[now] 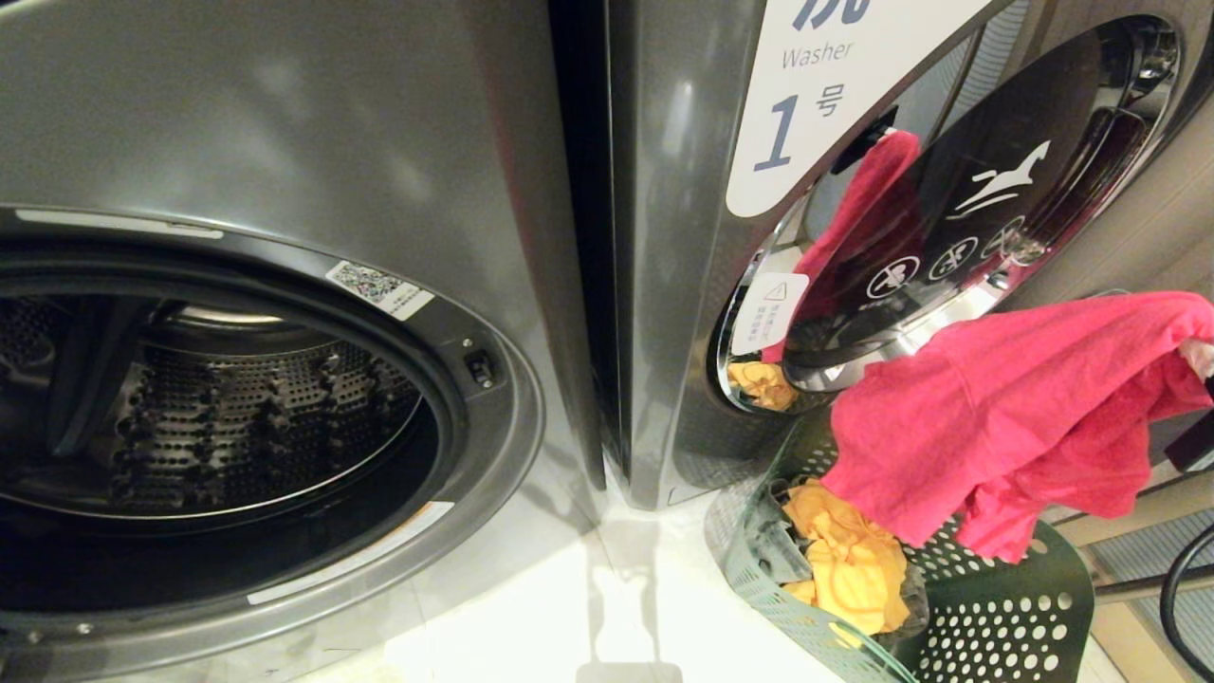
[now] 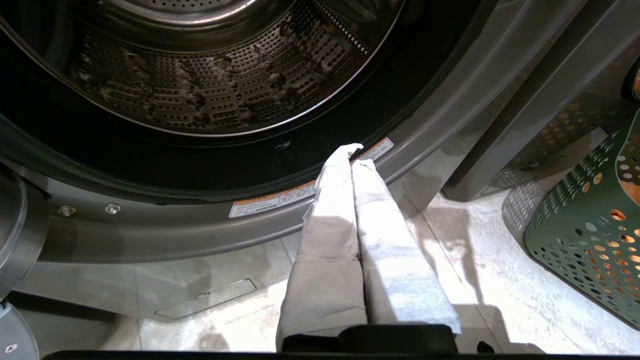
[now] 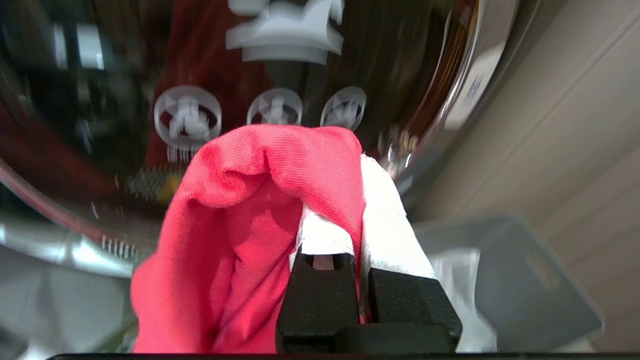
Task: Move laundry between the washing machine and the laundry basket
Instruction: Pick a cloth and place it into the basket
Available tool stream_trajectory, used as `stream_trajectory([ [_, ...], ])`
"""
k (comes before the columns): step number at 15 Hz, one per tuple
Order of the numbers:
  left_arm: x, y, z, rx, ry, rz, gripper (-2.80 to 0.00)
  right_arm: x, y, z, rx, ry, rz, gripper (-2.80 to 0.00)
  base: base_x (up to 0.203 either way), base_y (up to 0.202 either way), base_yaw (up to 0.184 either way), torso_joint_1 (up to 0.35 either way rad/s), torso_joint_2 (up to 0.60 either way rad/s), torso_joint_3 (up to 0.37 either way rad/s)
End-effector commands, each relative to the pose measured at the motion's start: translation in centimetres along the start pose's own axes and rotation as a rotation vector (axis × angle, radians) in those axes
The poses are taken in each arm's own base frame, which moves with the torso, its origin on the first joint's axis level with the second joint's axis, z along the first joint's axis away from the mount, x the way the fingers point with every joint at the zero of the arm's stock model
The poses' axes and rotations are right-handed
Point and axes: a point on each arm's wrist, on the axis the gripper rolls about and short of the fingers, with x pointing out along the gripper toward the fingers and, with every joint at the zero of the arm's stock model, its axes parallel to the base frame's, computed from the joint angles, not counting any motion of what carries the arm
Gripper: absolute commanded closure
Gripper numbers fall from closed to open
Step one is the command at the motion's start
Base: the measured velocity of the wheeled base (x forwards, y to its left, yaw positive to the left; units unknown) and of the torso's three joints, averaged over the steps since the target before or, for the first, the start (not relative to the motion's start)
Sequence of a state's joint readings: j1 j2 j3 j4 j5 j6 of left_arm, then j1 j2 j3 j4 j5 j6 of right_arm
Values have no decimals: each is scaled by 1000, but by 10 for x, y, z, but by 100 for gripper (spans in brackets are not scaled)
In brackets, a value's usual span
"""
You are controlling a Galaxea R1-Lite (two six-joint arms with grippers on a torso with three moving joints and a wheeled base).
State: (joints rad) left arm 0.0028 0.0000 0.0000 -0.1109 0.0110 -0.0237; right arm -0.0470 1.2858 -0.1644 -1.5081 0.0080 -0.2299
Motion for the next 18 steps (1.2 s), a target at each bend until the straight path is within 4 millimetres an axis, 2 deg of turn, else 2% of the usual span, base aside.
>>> stream_trajectory([
  [1,2,0,-11,1,40,3,0,0,4,-17,-3,77,22,0,0,0,0,0,0,0],
  [5,2,0,-11,1,40,3,0,-2,10,-37,-2,179,63,0,0,0,0,0,0,0],
  [9,2,0,-11,1,40,2,0,-10,15,-50,-21,233,179,0,0,0,0,0,0,0],
  [12,2,0,-11,0,40,2,0,-7,16,-52,-46,235,192,0,0,0,0,0,0,0],
  [13,2,0,-11,1,40,1,0,-9,17,-53,-44,239,200,-280,0,0,0,0,0,0],
  [18,2,0,-11,1,40,1,0,-13,22,-53,-35,242,235,-280,0,0,0,0,0,0],
])
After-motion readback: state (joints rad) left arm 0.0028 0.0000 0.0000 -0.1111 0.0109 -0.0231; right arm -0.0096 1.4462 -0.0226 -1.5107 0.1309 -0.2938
